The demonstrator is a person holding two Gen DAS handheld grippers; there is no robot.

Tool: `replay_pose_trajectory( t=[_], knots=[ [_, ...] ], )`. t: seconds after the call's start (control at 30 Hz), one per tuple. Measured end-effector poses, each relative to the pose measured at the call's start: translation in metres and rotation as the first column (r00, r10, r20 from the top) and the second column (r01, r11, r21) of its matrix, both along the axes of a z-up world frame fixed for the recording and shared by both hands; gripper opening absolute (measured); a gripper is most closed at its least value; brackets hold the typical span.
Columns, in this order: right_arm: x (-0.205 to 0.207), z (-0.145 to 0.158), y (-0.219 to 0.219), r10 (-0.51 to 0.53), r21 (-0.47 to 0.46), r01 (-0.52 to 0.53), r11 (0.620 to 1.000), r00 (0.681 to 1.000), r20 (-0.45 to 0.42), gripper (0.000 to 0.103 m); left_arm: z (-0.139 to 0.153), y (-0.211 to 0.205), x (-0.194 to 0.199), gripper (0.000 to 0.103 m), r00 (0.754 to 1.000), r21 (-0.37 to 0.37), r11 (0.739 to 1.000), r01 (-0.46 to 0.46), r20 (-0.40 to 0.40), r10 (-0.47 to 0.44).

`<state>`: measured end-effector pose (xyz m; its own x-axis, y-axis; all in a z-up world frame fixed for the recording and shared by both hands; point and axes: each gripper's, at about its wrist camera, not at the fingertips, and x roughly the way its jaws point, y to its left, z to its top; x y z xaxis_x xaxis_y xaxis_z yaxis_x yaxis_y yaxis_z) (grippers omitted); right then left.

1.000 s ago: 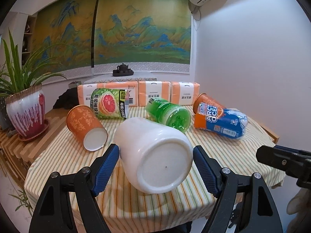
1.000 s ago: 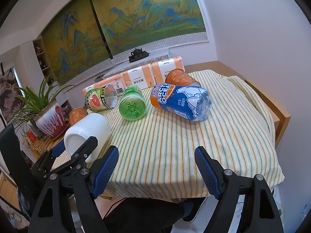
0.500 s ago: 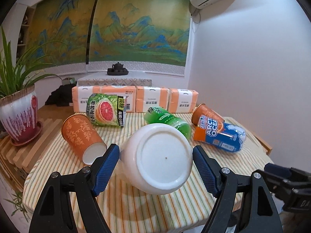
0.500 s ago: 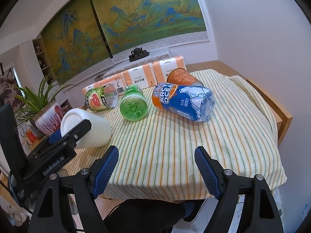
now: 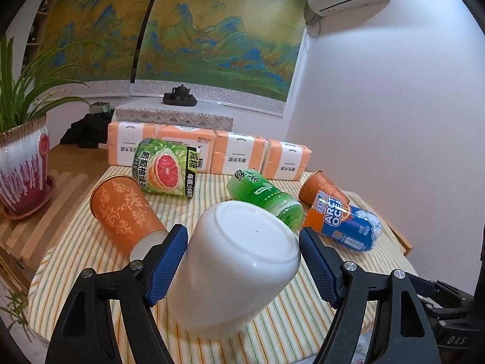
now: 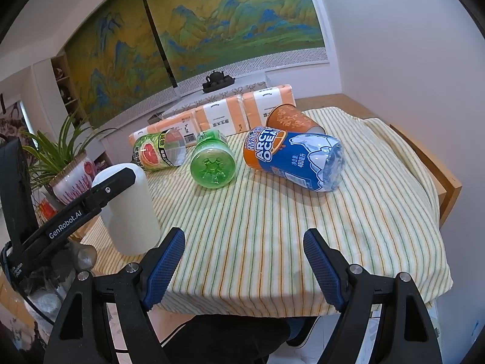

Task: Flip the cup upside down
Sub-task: 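Lower the white cup onto the table standing on its rim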

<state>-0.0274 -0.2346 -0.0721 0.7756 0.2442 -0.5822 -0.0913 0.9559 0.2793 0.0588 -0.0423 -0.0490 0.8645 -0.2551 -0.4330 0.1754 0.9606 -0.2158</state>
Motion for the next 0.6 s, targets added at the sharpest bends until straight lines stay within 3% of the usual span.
replay_pose_trajectory(
  t=[0.33, 0.6],
  knots=[
    [0.004, 0.001, 0.008, 0.011, -0.005, -0.011, 1.000, 1.000, -0.003, 0.077, -0.002, 0.013, -0.004, 0.077, 1.000, -0.031, 1.000, 0.003, 0.003, -0.003],
    [0.007, 0.005, 0.022, 0.031, -0.019, -0.031, 0.999, 1.000, 0.005, 0.077, -0.001, 0.020, -0.001, 0.077, 1.000, -0.004, 1.000, 0.004, -0.008, -0.004]
  ],
)
